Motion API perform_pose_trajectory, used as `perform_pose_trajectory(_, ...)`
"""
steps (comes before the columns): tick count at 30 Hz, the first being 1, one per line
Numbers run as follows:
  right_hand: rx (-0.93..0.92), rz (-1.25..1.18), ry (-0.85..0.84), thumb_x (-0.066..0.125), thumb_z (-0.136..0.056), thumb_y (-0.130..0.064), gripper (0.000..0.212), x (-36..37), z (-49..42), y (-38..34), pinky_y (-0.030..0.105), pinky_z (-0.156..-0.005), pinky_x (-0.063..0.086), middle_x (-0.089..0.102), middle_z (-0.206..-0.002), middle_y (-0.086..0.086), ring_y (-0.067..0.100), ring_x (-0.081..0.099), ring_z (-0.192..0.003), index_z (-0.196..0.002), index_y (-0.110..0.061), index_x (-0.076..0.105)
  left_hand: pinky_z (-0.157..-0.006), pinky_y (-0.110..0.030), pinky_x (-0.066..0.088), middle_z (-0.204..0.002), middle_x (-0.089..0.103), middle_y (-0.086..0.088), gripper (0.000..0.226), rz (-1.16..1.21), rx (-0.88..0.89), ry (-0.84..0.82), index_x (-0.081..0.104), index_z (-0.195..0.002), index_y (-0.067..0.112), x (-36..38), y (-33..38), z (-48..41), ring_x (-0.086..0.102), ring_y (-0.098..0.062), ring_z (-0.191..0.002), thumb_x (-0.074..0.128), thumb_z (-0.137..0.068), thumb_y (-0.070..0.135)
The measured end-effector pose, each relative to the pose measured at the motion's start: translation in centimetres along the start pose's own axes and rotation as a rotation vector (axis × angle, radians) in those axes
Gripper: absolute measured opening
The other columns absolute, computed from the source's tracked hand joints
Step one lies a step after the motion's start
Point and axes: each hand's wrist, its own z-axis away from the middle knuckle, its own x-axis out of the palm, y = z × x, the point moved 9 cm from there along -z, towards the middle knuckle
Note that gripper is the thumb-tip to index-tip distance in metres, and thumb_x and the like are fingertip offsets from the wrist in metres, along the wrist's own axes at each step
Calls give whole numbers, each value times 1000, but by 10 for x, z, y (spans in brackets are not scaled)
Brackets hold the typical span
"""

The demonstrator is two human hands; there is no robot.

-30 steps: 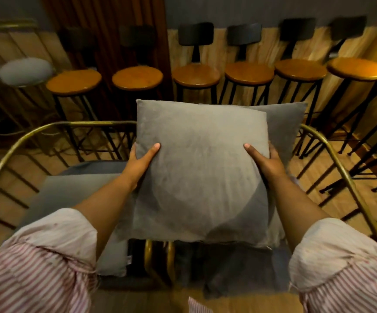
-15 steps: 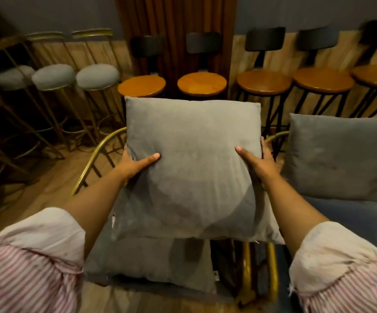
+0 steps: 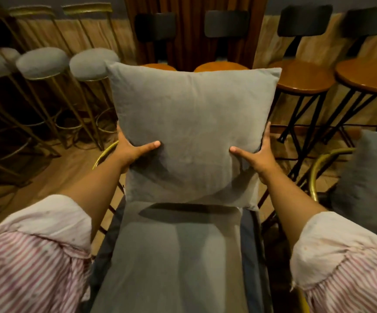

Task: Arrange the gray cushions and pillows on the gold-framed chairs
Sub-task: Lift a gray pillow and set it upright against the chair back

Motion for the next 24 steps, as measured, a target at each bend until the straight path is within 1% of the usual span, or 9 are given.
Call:
perform_pose_trajectory(3,-19,1,59,88,-62,-23,133,19,-23,21,42,-116,28,16,-160,0,21,26,-144,-150,-30,-11,-116,-50,25,-160,11,2,134,-36,23,-23,-14,-148,38,6,-12,-41,19,-28,-146,87,-59,36)
perform_pose_trajectory(7,-40,35,104,87,-62,-23,133,41,-40,51,38,-114,26,14,-161,1,20,23,-144,-150,-30,-12,-116,-52,25,-160,9,3,136,-60,33,-49,-14,-148,38,16,-39,-82,17,-29,-147,88,-57,38)
perform_pose_trajectory(10,-61,64,133,88,-61,-26,134,54,-45,70,30,-112,26,12,-161,-1,14,23,-142,-151,-29,-11,-117,-49,25,-160,8,3,135,-60,52,-35,-13,-149,37,20,-62,-97,17,-27,-147,87,-59,36)
perform_pose_trajectory(12,-77,94,147,88,-60,-27,135,61,-46,79,26,-110,25,10,-162,-1,8,21,-140,-151,-27,-10,-117,-48,25,-160,8,2,135,-50,39,-41,-13,-149,36,20,-80,-104,17,-27,-147,87,-58,35)
perform_pose_trajectory(14,-93,106,154,89,-58,-28,135,66,-42,89,24,-111,25,12,-161,-2,7,22,-140,-152,-25,-6,-118,-48,25,-160,9,0,134,-64,5,-50,-11,-149,33,21,-98,-104,18,-27,-147,87,-58,34)
perform_pose_trajectory(17,-61,126,145,90,-56,-31,134,72,-30,110,30,-115,27,15,-161,-3,14,23,-144,-153,-24,-2,-116,-43,25,-160,12,-1,134,-101,-18,-51,-9,-150,30,20,-121,-101,20,-26,-146,88,-58,34)
perform_pose_trajectory(20,-10,128,106,88,-53,-36,135,79,-21,131,36,-117,27,15,-160,-4,14,22,-145,-152,-24,-2,-115,-40,27,-159,16,-3,129,-142,-61,-76,-4,-151,26,25,-143,-96,23,-25,-145,88,-61,27)
perform_pose_trajectory(21,7,137,81,88,-53,-35,135,82,-19,136,36,-117,28,15,-159,-6,13,22,-144,-152,-24,-3,-115,-40,28,-159,18,-3,127,-147,-108,-99,-2,-151,24,28,-152,-95,24,-25,-145,88,-61,26)
perform_pose_trajectory(24,36,160,22,87,-61,-15,130,90,-19,144,23,-110,29,14,-154,-10,9,21,-139,-152,-21,-6,-115,-45,30,-158,21,-5,128,-158,-221,-157,3,-151,20,35,-173,-98,26,-28,-145,89,-57,30)
